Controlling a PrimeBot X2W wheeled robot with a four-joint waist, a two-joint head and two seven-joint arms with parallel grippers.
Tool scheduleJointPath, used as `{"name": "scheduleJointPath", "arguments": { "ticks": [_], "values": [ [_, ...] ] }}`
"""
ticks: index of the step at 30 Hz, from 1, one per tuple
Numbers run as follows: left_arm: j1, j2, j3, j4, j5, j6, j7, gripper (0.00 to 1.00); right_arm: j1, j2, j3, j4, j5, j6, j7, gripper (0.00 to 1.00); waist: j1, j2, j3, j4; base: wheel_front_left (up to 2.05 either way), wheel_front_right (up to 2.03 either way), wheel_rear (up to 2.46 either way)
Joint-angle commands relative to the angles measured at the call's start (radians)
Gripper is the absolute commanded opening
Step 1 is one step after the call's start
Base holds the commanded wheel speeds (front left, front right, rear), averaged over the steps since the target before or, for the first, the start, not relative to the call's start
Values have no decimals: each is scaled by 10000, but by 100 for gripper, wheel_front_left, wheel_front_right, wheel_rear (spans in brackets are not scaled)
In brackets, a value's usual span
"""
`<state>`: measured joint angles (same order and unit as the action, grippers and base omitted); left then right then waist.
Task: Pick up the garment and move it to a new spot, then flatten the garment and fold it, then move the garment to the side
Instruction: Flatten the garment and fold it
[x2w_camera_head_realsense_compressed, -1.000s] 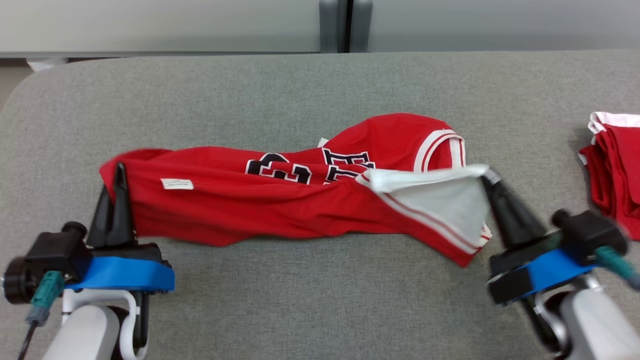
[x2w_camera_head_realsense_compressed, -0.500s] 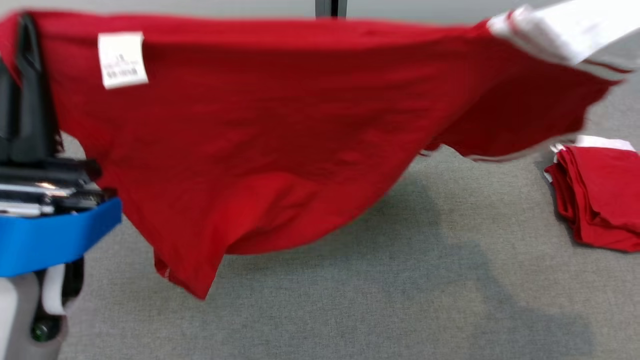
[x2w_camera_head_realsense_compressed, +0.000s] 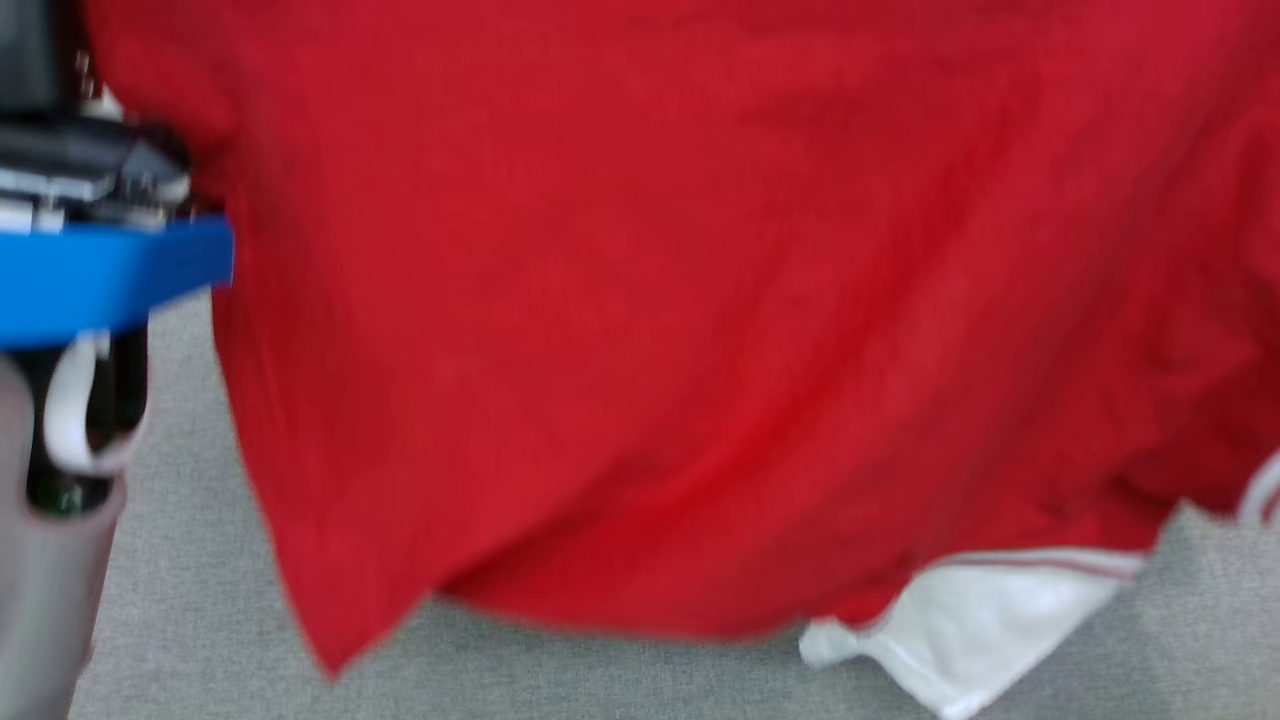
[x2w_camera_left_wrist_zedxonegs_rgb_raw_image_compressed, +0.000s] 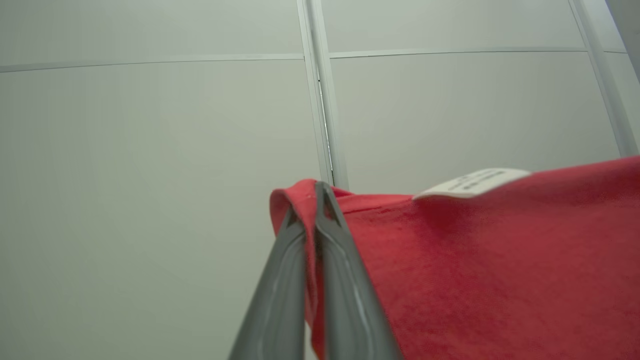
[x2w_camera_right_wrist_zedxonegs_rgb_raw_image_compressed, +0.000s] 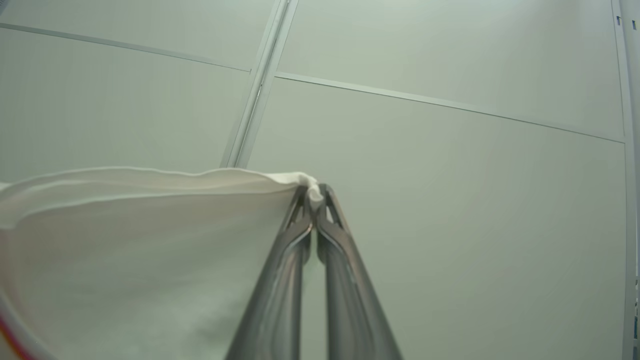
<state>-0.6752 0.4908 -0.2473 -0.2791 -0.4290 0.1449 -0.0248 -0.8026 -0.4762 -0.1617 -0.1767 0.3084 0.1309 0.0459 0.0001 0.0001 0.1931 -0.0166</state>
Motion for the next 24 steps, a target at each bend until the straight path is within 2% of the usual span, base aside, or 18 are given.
{"name": "scheduleJointPath", "arguments": {
  "ticks": [1, 10, 15, 19, 24],
  "values": [
    [-506, -172, -55, 499, -144, -123, -127, 0, -557, -88, 181, 419, 96, -3, -71, 0, -1, -1, 231, 123, 0, 0, 0],
    [-3945, -1457, -102, 5200, -615, -953, -1588, 0, -4043, 663, 1237, 4069, 586, -3, -754, 0, -1, -1, 911, 124, 0, 0, 0],
    [-5462, -1765, -162, 8326, -414, -1180, -2077, 0, -5518, 1290, 1941, 6680, 798, -3, -1369, 0, -1, -1, 1144, -28, 0, 0, 0],
    [-5466, -2111, -248, 10510, -400, -1352, -2290, 0, -5546, 1967, 2787, 8658, 1008, -1, -1854, 0, -1, -1, 1235, -229, 0, 0, 0],
    [-4688, -2664, -60, 12802, -796, -1625, -2383, 0, -4697, 2770, 3923, 10700, 1415, -1, -2303, 0, -1, -1, 1387, -440, 0, 0, 0]
  ]
}}
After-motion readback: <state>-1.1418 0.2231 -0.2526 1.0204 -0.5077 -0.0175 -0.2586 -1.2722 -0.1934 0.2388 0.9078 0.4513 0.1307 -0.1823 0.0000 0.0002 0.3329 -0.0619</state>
